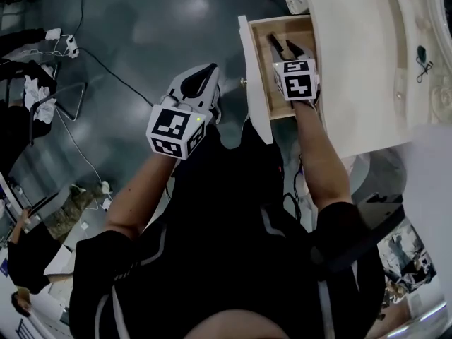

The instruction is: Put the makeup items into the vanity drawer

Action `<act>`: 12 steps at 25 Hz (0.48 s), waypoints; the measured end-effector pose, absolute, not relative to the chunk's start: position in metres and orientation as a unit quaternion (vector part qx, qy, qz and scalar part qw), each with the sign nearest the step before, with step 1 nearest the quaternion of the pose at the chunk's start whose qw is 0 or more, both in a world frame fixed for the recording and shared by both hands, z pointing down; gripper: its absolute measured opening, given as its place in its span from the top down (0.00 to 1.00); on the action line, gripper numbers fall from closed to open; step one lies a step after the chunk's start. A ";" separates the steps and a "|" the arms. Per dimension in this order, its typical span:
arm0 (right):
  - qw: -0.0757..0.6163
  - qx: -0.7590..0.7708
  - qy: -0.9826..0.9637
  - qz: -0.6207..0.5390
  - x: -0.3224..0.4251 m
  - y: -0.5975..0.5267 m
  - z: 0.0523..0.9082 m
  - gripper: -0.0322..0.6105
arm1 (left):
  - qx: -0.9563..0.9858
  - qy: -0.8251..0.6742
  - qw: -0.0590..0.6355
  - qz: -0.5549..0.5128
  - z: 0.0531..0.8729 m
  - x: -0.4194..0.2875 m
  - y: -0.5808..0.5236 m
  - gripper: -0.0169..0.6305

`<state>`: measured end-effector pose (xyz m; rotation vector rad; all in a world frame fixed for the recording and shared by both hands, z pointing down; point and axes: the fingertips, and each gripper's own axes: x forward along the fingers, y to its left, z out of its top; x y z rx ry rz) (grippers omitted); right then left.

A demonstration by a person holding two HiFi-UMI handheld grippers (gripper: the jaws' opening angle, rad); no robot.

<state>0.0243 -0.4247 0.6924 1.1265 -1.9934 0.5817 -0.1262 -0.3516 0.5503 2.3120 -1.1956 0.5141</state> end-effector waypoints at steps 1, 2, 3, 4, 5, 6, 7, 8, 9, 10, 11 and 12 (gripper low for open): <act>0.374 0.443 -0.783 0.226 0.025 -0.425 0.682 0.69 | 0.849 -0.433 0.238 0.187 0.546 -0.125 -0.353 0.97; 0.366 0.446 -0.785 0.225 0.024 -0.424 0.671 0.70 | 0.852 -0.429 0.235 0.186 0.541 -0.124 -0.354 0.97; 0.357 0.450 -0.787 0.225 0.025 -0.423 0.660 0.71 | 0.855 -0.425 0.233 0.184 0.535 -0.123 -0.355 0.97; 0.348 0.456 -0.787 0.227 0.027 -0.422 0.649 0.73 | 0.858 -0.421 0.234 0.179 0.529 -0.120 -0.355 0.97; 0.340 0.463 -0.786 0.228 0.029 -0.421 0.639 0.76 | 0.862 -0.415 0.235 0.173 0.522 -0.118 -0.356 0.97; 0.334 0.469 -0.785 0.228 0.031 -0.420 0.629 0.76 | 0.866 -0.408 0.236 0.165 0.514 -0.115 -0.357 0.97; 0.329 0.473 -0.785 0.227 0.032 -0.419 0.618 0.76 | 0.872 -0.401 0.233 0.159 0.505 -0.113 -0.357 0.97; 0.324 0.475 -0.786 0.226 0.032 -0.417 0.607 0.76 | 0.877 -0.394 0.225 0.157 0.496 -0.111 -0.358 0.97; 0.318 0.477 -0.788 0.225 0.032 -0.416 0.596 0.76 | 0.881 -0.390 0.216 0.156 0.488 -0.110 -0.360 0.97; 0.308 0.478 -0.790 0.228 0.033 -0.415 0.585 0.76 | 0.885 -0.387 0.209 0.154 0.481 -0.110 -0.362 0.97; 0.295 0.479 -0.793 0.233 0.033 -0.415 0.573 0.76 | 0.887 -0.386 0.204 0.150 0.474 -0.110 -0.366 0.97; 0.279 0.480 -0.796 0.241 0.035 -0.414 0.561 0.76 | 0.889 -0.385 0.201 0.144 0.468 -0.109 -0.369 0.97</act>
